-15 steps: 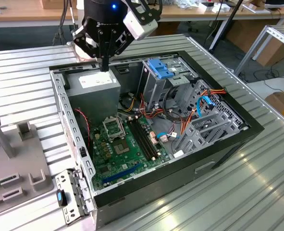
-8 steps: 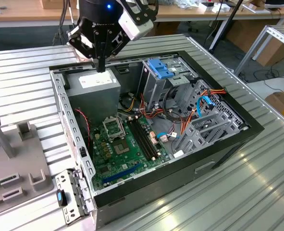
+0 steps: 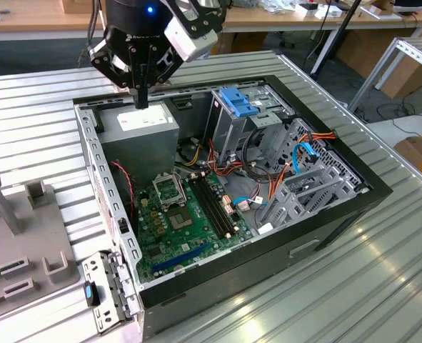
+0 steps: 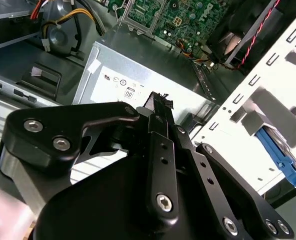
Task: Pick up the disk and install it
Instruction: 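Reach for the disk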
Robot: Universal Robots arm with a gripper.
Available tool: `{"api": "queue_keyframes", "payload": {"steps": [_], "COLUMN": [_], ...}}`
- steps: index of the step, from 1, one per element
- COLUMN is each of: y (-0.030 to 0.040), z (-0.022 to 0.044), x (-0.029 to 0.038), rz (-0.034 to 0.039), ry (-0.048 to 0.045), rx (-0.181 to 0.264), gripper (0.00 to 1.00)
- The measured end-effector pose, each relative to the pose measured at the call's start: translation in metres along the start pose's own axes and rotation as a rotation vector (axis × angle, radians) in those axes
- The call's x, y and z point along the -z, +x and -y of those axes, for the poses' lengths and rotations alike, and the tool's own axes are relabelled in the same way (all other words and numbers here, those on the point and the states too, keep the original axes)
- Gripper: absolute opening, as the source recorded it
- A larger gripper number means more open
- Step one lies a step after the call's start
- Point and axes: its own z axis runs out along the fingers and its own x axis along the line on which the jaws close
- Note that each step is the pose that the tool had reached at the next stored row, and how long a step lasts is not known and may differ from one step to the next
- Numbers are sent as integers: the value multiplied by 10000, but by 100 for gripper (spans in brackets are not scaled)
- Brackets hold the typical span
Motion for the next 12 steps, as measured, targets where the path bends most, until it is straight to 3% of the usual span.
{"api": "queue_keyframes", "payload": {"steps": [12], "y": [144], "z": [11], "x": [4], "rz": [0], "ry": [0], "rx": [0], "gripper": [11]}}
